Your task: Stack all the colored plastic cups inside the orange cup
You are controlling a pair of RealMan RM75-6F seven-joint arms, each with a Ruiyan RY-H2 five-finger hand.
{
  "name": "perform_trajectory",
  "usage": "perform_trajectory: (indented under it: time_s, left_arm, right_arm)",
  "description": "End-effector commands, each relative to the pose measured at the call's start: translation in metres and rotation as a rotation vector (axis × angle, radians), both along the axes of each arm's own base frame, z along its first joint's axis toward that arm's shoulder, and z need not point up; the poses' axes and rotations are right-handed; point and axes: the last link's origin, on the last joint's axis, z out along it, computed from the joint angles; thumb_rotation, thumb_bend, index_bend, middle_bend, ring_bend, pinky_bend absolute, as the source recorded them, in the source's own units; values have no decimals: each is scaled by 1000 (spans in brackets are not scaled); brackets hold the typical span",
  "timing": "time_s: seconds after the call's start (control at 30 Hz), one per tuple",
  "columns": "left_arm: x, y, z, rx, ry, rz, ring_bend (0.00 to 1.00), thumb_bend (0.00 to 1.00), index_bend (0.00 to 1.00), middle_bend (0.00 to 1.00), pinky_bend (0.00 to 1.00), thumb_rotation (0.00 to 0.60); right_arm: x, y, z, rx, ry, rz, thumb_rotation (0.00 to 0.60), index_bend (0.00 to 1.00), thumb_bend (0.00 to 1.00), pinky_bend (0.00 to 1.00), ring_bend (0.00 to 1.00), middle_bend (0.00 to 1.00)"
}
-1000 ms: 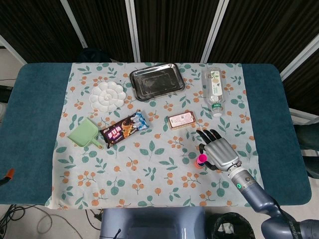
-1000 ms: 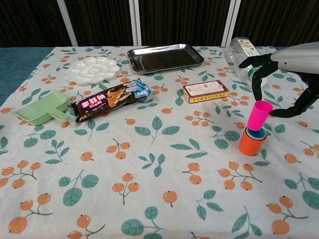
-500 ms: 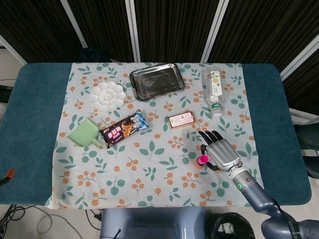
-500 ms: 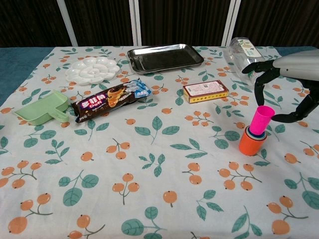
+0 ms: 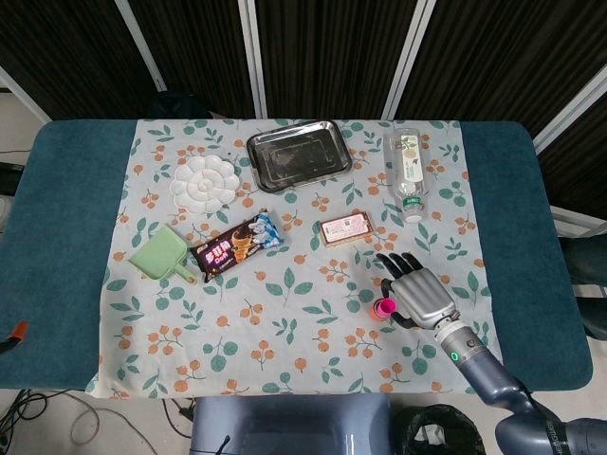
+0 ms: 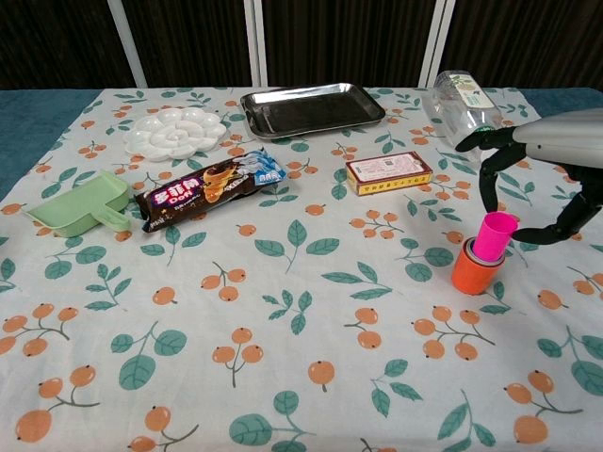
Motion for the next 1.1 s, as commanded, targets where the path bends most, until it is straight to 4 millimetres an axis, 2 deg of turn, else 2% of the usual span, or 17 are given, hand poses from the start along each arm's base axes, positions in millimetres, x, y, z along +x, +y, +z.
perform_trajectory:
  time_s: [0.03,0.1,0.13,0.2,0.33,0.57,0.7,0.83,0.97,1.1]
  left_arm:
    - [0,0,0,-2,2,-1,5,210,98,65,0,600]
    - [0,0,0,-2,2,-1,6,210,98,65,0,600]
    - [0,0,0,-1,1,-2,6,209,98,65,0,600]
    - [0,0,0,0,1,-3,5,210,98,65,0,600]
    - [1,0,0,-1,1,-5,5,210,98,65,0,600]
    - [1,0,0,-1,-1,-7,5,210,98,65,0,600]
    - [1,0,0,0,-3,-6,5,210,98,65,0,600]
    - [2,0,-1,-1,-2,-8,5,210,98,65,0,600]
    - [2,0,-1,-1,-3,-9,6,210,98,65,0,600]
    - [3,0,-1,-2,-3,-13,5,210,98,65,0,600]
  right_arm:
    - [-2,0,-1,-8,10,-3,600,93,453,96,49,0]
    - [-3,0,-1,-16,14,-4,600,10,409,96,42,0]
    - [-4,-1,-1,-21,21,-9,600,1,385,96,38,0]
    - [-6,-1,-1,-29,35,-18,600,0,327,96,31,0]
    - [-6,-2,3,-60,38,-25,600,0,275,90,7,0]
    - [-8,4,28,-184,-2,-32,600,0,224,66,0,0]
    - [-14,18,49,-298,-56,-47,600,0,215,63,0,0]
    - [-28,43,67,-411,-143,-96,600,0,216,60,0,0]
    - [-47,70,75,-516,-171,-121,600,0,215,45,0,0]
    - [-66,96,75,-573,-171,-147,600,0,215,44,0,0]
